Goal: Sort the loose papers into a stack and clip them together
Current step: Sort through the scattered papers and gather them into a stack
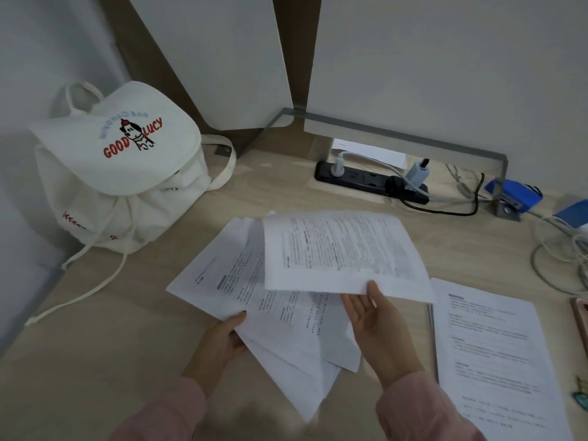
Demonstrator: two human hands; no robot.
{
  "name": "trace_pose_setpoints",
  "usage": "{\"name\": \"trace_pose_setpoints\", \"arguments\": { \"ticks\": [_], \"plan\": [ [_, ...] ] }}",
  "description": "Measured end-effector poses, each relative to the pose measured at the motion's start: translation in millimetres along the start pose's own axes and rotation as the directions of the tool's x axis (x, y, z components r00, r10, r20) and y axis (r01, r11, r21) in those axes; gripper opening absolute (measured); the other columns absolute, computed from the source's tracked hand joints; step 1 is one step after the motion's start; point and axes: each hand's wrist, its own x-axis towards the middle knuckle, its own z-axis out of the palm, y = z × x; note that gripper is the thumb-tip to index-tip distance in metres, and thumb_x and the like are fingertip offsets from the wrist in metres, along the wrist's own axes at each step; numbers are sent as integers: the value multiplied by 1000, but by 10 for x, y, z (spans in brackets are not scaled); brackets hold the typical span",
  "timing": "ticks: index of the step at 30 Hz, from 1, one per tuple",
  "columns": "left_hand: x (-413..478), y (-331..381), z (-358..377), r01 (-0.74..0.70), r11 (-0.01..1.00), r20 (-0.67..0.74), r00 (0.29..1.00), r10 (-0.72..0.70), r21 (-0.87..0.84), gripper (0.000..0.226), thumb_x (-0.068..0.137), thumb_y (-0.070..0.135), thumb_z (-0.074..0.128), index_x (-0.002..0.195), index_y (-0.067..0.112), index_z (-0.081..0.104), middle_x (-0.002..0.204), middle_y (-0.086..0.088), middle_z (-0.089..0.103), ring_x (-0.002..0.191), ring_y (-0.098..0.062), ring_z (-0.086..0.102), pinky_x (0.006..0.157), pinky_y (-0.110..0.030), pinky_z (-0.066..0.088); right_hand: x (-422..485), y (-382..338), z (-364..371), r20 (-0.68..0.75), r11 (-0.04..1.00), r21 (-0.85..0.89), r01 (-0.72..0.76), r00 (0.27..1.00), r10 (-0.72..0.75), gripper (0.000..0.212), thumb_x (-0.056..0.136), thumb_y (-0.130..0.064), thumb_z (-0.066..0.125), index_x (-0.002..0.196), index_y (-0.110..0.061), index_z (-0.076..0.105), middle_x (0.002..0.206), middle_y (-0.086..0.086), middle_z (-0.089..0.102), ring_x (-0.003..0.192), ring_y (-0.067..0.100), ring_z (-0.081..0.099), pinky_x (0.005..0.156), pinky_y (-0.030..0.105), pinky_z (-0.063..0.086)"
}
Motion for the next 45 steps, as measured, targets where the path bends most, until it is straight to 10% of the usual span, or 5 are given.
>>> {"name": "trace_pose_setpoints", "arguments": {
  "ticks": [16, 21, 27, 34, 45],
  "plan": [
    [229, -37, 95, -145, 969, -177, 967, 181, 199, 27, 92, 13, 49, 116, 14, 61, 113, -5, 67, 102, -23, 63, 97, -45, 47, 153, 398, -425, -81, 737, -563, -374, 913, 401, 20, 74, -23, 67, 64, -8, 59, 49, 1, 55, 43, 12, 51, 43, 20, 43],
    [58, 354, -55, -322, 900, -120, 922, 369, 294, 23, 93, 12, 50, 110, 23, 62, 106, 8, 69, 104, -15, 63, 94, -35, 48, 230, -203, -598, -193, 604, -795, 47, 925, -326, 12, 89, -16, 56, 92, -4, 59, 90, 13, 59, 75, 21, 56, 66, 30, 42],
    [-289, 930, 31, -475, 837, 141, 880, 454, 271, 23, 75, 41, 70, 95, 29, 73, 99, 11, 74, 95, -10, 69, 73, -22, 57, 241, -612, 132, 339, 169, -906, 388, 904, -259, 82, 76, -32, 70, 144, -23, 24, 139, -10, 34, 128, 6, 33, 99, 26, 29],
    [-521, 1182, 555, -632, 773, 183, 768, 614, 61, 25, 82, 14, 57, 77, 29, 76, 85, 12, 75, 80, -3, 69, 64, -16, 54, -89, -877, 602, 531, 529, -699, 482, 845, -68, 34, 76, -19, 64, 110, -15, 66, 108, 0, 72, 101, 18, 68, 82, 28, 55],
    [-511, 997, 756, -756, 629, 94, 650, 754, 181, 25, 77, -11, 52, 72, 13, 58, 59, 16, 64, 59, 4, 57, 55, -8, 44, -285, -912, 341, 546, 540, -637, 550, 817, -188, 36, 68, -14, 66, 103, -22, 66, 101, -8, 74, 97, 8, 67, 76, 17, 53]
  ]
}}
